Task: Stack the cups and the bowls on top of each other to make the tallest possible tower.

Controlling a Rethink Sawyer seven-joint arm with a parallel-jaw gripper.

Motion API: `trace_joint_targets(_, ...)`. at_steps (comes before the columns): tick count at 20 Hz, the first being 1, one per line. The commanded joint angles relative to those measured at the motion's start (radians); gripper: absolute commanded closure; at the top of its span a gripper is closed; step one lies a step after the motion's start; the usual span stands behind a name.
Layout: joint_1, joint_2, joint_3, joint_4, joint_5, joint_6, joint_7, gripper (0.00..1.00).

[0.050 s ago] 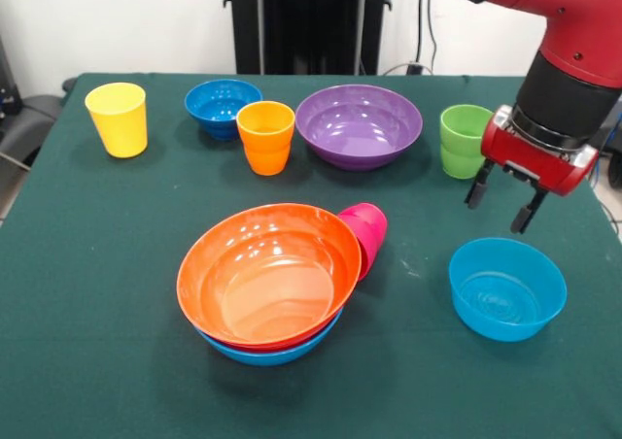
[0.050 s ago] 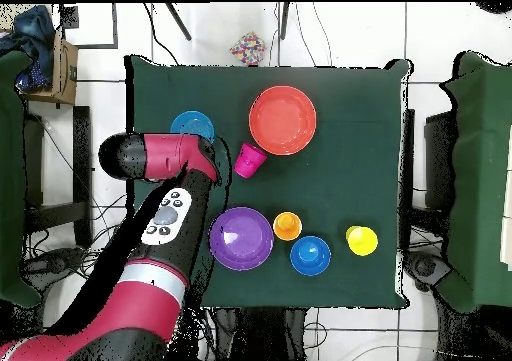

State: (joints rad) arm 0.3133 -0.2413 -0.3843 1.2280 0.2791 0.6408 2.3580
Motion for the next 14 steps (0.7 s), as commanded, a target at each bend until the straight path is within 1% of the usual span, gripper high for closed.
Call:
trace_joint_targets(1,0.007,0.086,0.058,0.041,0.006,-0.071,0.195,0.00)
trace_joint_targets(7,0.005,0.111,0.064,0.042,0.003,-0.119,0.178,0.00)
trace_joint_targets(10,0.028,0.129,0.022,0.032,0.016,-0.155,0.235,0.00)
trace_joint_targets(14,0.040,0.138,0.012,0.036,0.035,-0.160,0.253,0.00)
